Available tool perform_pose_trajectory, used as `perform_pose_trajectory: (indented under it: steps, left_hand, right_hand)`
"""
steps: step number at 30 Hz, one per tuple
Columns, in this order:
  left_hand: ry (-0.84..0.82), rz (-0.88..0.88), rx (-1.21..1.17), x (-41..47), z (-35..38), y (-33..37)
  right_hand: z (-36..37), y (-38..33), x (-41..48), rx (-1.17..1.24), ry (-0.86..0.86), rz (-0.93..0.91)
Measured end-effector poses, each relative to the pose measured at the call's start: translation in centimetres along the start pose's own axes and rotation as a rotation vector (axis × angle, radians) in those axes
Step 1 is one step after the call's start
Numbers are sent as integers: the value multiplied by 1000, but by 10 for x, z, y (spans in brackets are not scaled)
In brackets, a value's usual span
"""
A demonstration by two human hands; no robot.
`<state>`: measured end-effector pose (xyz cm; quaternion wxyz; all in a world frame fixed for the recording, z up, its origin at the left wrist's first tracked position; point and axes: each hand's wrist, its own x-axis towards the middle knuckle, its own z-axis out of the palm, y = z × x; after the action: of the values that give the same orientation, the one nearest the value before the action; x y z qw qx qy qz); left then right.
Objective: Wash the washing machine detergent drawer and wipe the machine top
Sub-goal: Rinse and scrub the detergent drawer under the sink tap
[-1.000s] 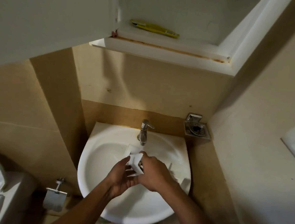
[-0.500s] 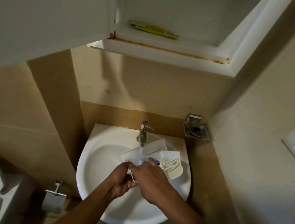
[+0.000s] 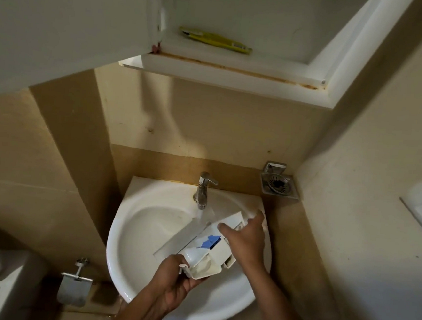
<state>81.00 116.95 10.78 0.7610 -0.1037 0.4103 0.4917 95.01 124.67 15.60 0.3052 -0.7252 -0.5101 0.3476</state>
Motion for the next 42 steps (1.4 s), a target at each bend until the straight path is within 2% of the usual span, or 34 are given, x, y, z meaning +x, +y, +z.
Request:
perform_pose_trajectory:
  steps: [5,7,10,12,14,19,22,25,29,34,36,38,42]
  left_hand:
    - [-47,20,-158,-2,6,-9]
    - [-43,-2,-190,-3,7,-10]
    - [-75,-147,-35,-1,-1,-17]
    - [-102,-267,176,2,-5,-22]
    - [-79,-312,282,12,-8,-24]
    - [69,-130,254,38,-20,6]
    - [68,-38,187,42,-21,37]
    - [66,-22,160,41,-11,55]
    - [30,-18,178,34,5,60]
    - [2,-30,349,34,20,53]
    - [35,-16,379,37,21,49]
    - [102,38,401,39,15,48]
    - [167,89,398,39,-7,46]
  right_hand:
    - [18,-21,2,143,38,57]
    - [21,-27,1,112,-6,66]
    - [18,-39,8,-31,-122,8]
    - [15,-47,13,-127,-181,-91]
    - [13,-54,13,-258,-256,-240]
    - [12,-49,12,-546,-391,-597]
    - [10,-30,9,-589,-404,-695]
    - [5,-17,7,-578,-417,-787]
    - [2,-6,-2,-663,-530,-978]
    - [7,7,-13,-771,-603,-1206]
    - [1,6,-11,-701,-657,-1151]
    - [-10,-1,-11,-543,-683,-947]
    - [-21,-5,13,-378,-489,-669]
